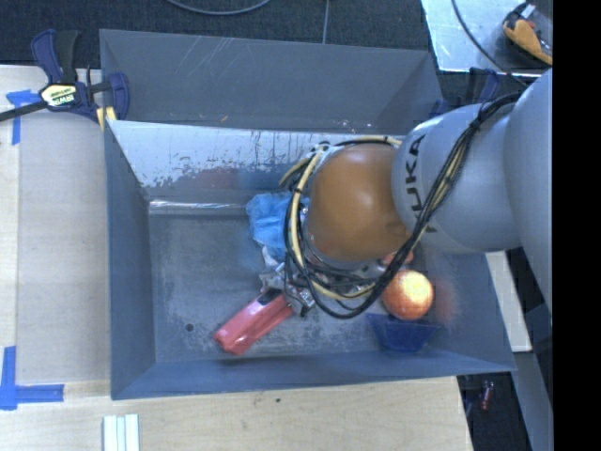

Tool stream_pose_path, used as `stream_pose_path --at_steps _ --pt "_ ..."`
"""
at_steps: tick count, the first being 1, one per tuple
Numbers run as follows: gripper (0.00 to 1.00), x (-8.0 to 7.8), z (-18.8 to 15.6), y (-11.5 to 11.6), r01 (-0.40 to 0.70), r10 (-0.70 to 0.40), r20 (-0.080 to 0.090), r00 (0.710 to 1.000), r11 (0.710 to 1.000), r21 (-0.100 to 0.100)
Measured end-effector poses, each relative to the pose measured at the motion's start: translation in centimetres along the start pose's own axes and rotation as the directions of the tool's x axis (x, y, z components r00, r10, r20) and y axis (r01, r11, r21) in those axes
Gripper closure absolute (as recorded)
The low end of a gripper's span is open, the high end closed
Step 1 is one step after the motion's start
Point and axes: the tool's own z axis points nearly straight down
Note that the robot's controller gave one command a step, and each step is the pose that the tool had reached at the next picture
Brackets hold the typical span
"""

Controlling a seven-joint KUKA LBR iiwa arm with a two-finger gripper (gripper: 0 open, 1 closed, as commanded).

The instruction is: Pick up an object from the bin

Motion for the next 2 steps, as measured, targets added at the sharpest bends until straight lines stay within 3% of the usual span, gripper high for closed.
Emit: stream_pose_path --at_steps 2 --pt "1.00 0.1 -1.1 0.1 0.000 0.000 -0.002 1.000 1.000 -0.001"
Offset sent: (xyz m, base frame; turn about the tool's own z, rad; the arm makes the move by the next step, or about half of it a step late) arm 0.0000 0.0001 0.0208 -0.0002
